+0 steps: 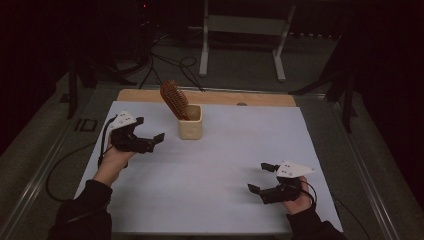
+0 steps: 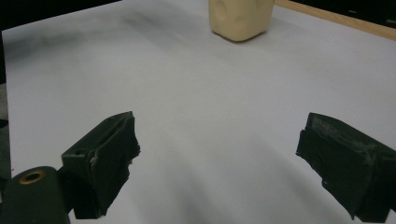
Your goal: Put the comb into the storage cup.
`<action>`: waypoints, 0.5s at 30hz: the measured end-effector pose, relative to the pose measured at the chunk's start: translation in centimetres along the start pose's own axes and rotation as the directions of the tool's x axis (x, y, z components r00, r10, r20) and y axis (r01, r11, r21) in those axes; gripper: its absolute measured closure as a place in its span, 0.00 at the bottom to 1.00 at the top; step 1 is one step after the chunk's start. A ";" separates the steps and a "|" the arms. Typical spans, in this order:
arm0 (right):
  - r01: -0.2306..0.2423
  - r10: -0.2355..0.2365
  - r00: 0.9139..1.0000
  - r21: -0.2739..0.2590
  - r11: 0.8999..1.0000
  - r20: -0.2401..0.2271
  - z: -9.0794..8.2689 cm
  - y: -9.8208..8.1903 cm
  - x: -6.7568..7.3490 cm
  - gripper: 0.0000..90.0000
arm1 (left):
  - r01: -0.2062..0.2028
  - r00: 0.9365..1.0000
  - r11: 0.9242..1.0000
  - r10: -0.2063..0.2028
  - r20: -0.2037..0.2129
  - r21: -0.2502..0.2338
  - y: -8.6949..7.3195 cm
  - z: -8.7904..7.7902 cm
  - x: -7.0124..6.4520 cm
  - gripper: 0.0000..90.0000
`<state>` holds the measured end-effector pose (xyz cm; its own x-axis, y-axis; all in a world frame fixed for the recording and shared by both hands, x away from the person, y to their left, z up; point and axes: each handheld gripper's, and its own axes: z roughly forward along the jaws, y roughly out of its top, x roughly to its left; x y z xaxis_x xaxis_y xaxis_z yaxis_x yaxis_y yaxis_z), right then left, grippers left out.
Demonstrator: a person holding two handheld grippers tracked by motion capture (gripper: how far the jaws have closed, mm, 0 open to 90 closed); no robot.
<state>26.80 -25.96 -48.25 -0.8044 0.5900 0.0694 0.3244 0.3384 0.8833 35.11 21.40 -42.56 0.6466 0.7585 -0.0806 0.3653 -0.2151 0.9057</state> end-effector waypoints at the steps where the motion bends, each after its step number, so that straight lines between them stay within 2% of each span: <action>1: 0.003 -0.003 1.000 -0.001 1.000 0.001 0.0 0.0 0.0 0.11 | 0.004 1.000 1.000 -0.004 0.009 0.003 -0.3 -0.1 -0.1 0.00; 3: 0.002 -0.002 1.000 0.001 1.000 0.001 0.0 0.0 0.1 0.11 | 0.001 1.000 1.000 -0.001 0.019 -0.002 -1.0 -0.4 -0.4 0.00; 11: 0.001 -0.001 1.000 0.007 1.000 0.003 0.0 -0.2 0.1 0.11 | -0.025 0.998 0.999 0.024 0.051 0.032 -3.3 -1.4 -1.1 0.00; 15: 0.007 -0.007 1.000 0.015 1.000 0.004 0.0 -0.3 0.1 0.11 | -0.036 0.997 0.999 0.033 0.069 0.034 -4.5 -2.0 -1.6 0.00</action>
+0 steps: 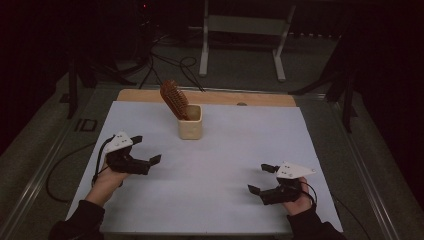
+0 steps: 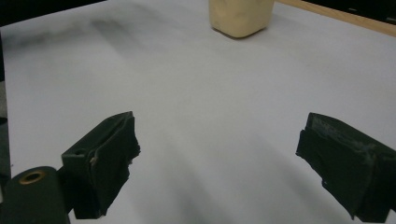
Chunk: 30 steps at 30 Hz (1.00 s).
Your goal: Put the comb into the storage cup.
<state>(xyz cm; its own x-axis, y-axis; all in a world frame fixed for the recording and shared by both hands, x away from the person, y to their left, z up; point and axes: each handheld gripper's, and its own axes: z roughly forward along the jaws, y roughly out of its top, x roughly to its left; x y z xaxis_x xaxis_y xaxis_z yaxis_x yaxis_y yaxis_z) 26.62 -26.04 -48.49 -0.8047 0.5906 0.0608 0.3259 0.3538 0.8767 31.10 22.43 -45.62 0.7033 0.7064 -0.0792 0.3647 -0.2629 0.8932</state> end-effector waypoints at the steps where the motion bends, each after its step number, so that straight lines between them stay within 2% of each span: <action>1: -0.001 0.001 1.000 0.003 1.000 0.000 0.0 0.0 0.0 0.11 | -0.005 1.000 1.000 0.005 0.005 0.003 -0.3 -0.1 -0.1 0.00; 6: -0.007 0.007 1.000 0.000 1.000 0.001 -0.1 -0.2 0.0 0.11 | -0.030 1.000 0.999 0.030 -0.003 0.012 -1.8 -0.8 -0.9 0.00; 12: -0.012 0.012 1.000 0.005 1.000 -0.001 0.0 -0.5 -0.1 0.11 | -0.031 1.000 0.999 0.031 -0.004 0.022 -3.7 -1.5 -1.5 0.00; 21: -0.001 0.001 1.000 0.002 1.000 0.000 -0.3 -0.5 0.0 0.11 | -0.010 1.000 0.999 0.010 -0.004 0.036 -6.2 -2.8 -2.0 0.00; 25: -0.010 0.010 1.000 0.001 1.000 -0.002 -0.3 -0.6 0.0 0.11 | 0.023 1.000 1.000 -0.023 0.013 0.014 -7.0 -3.5 -1.9 0.00; 27: -0.006 0.006 1.000 -0.001 1.000 -0.002 -0.3 -0.6 0.2 0.11 | 0.026 1.000 1.000 -0.026 0.015 0.007 -7.3 -3.8 -1.9 0.00; 30: -0.003 0.003 1.000 0.003 1.000 -0.003 -0.3 -0.7 0.2 0.11 | 0.041 0.999 0.999 -0.041 0.002 0.013 -7.9 -4.2 -1.8 0.00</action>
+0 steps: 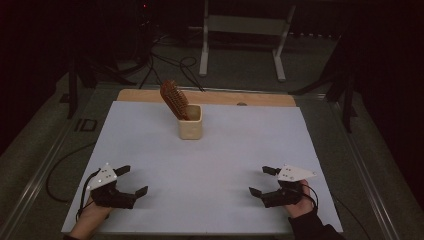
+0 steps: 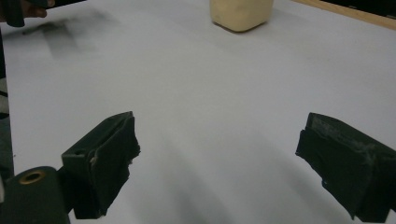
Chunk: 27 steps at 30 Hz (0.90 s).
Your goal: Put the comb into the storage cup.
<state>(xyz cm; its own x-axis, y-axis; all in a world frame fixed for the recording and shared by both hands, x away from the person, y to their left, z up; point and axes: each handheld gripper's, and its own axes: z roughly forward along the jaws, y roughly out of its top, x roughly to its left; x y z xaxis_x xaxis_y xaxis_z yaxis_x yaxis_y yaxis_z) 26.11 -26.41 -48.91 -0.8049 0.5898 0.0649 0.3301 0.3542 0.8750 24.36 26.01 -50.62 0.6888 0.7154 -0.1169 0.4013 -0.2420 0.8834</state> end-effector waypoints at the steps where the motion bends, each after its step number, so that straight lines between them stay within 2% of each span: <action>1: -0.003 0.003 1.000 0.002 1.000 0.000 0.0 0.0 0.0 0.11 | -0.002 1.000 1.000 0.002 -0.004 0.000 -0.1 -0.1 0.0 0.00; 4: -0.003 0.003 1.000 -0.003 1.000 -0.003 0.0 0.0 0.0 0.11 | -0.004 1.000 1.000 0.004 -0.009 -0.006 -0.4 -0.4 0.0 0.00; 8: -0.006 0.006 1.000 0.001 1.000 -0.003 0.1 0.0 0.0 0.11 | 0.020 1.000 1.000 -0.020 -0.009 -0.021 -0.9 -0.6 0.3 0.00; 11: -0.004 0.004 1.000 0.005 1.000 -0.001 0.2 -0.1 -0.1 0.11 | 0.020 0.999 1.000 -0.020 -0.030 -0.021 -1.2 -0.8 0.4 0.00; 15: 0.004 -0.004 1.000 0.011 1.000 0.004 0.3 -0.2 -0.3 0.11 | -0.001 0.996 1.000 0.000 -0.084 -0.008 -1.3 -1.0 0.2 0.00; 18: -0.003 0.003 1.000 0.012 1.000 0.007 0.5 -0.3 -0.4 0.11 | 0.015 0.997 1.000 -0.014 -0.080 0.010 -1.7 -0.9 0.3 0.00; 21: -0.005 0.005 1.000 0.016 1.000 0.005 0.5 -0.3 -0.5 0.11 | 0.013 0.996 1.000 -0.011 -0.085 0.018 -1.8 -0.9 0.3 0.00; 27: -0.009 0.009 1.000 0.017 1.000 -0.003 0.8 -0.4 -0.6 0.11 | 0.027 0.996 1.000 -0.028 -0.090 -0.009 -1.7 -1.2 0.1 0.00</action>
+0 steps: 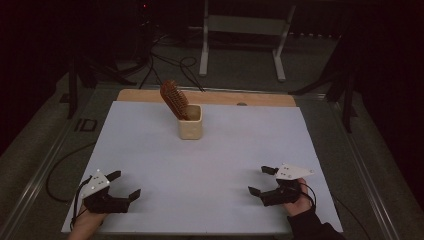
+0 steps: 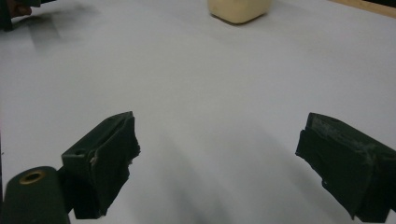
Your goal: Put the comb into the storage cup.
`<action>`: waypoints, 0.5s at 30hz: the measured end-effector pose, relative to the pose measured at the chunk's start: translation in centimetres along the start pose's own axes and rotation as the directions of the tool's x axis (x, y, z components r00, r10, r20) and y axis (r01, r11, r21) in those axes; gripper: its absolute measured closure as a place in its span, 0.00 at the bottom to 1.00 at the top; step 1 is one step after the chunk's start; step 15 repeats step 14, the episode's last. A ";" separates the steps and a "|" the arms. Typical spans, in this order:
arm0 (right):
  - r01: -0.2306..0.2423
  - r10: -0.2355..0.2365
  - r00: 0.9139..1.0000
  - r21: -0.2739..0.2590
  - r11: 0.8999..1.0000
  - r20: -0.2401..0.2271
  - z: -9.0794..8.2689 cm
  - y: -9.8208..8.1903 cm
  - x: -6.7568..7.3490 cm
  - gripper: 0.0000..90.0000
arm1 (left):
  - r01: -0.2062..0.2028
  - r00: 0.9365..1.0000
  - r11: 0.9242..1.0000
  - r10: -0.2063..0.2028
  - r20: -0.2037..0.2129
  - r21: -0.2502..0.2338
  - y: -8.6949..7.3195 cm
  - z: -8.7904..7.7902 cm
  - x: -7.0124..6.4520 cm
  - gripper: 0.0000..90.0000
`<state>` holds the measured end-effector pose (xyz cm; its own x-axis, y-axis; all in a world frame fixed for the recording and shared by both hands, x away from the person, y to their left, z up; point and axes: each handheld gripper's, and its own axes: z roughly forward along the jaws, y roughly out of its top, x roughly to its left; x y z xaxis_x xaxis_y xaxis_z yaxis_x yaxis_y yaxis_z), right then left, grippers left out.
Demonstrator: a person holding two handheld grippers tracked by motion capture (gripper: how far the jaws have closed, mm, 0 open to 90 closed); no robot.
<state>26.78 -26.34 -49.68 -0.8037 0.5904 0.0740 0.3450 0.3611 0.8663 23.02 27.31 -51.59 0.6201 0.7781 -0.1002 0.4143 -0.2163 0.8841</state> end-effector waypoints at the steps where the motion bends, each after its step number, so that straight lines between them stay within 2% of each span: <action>1: -0.002 0.002 1.000 0.000 1.000 -0.001 0.0 0.0 0.0 0.11 | -0.003 1.000 1.000 0.003 -0.001 0.001 0.0 0.0 -0.1 0.00; 3: 0.000 0.000 1.000 -0.001 1.000 0.000 0.1 0.0 0.1 0.11 | -0.012 1.000 1.000 0.012 0.003 0.007 0.0 0.0 -0.2 0.00; 10: 0.004 -0.004 1.000 0.014 1.000 -0.003 0.3 0.0 0.1 0.11 | -0.006 1.000 1.000 0.006 0.018 0.009 0.0 0.2 -0.2 0.00; 15: 0.003 -0.003 1.000 0.006 1.000 -0.008 0.3 0.0 0.0 0.11 | -0.008 1.000 1.000 0.008 0.017 0.008 0.0 0.2 -0.2 0.00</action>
